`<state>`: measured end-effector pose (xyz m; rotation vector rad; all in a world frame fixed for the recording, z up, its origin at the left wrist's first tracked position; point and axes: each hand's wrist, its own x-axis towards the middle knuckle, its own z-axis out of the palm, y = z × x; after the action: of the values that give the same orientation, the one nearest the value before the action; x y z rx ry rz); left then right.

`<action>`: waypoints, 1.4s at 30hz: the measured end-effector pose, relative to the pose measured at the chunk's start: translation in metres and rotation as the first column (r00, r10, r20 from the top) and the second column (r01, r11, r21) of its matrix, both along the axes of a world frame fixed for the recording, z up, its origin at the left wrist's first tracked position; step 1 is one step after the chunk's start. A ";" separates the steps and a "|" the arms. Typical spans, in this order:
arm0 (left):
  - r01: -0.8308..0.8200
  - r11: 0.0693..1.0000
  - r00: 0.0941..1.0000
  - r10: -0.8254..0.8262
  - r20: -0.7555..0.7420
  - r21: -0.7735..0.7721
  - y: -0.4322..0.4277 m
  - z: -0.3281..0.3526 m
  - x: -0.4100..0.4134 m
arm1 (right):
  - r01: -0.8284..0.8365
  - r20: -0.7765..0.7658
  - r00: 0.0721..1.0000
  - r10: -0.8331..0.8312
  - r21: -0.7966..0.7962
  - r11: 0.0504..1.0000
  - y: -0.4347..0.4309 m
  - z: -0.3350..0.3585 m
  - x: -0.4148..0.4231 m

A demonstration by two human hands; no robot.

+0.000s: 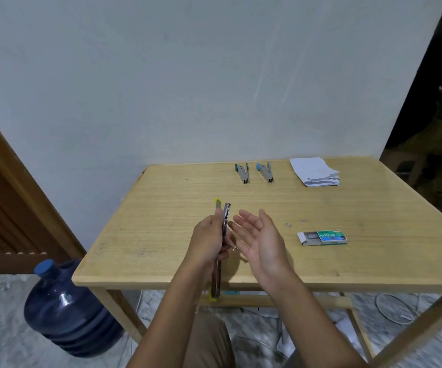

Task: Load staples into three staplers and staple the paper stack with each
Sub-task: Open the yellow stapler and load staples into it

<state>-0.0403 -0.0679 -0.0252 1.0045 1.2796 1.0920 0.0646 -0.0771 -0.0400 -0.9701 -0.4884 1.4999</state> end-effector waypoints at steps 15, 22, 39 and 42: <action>0.301 0.925 0.291 0.141 -0.946 0.230 0.008 0.010 0.016 | -0.057 -0.553 0.820 -0.146 -0.334 0.941 0.005 -0.007 -0.019; 0.242 0.956 0.787 -0.094 -0.610 0.165 0.019 0.014 0.006 | 0.061 -0.624 0.756 -0.198 -0.234 0.970 0.006 -0.002 -0.007; 0.331 0.933 0.672 -0.129 0.729 -0.139 0.028 -0.029 0.034 | -0.345 0.984 0.128 0.120 -0.070 0.936 0.068 0.000 0.118; 0.337 0.933 0.663 -0.136 0.736 -0.131 0.030 -0.030 0.031 | -0.380 0.986 0.023 0.166 -0.145 0.914 0.073 0.004 0.122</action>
<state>-0.0094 -0.0375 -0.0551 0.4322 0.5873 0.9347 0.1862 -0.0040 -0.0364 -1.8058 -1.9218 0.7775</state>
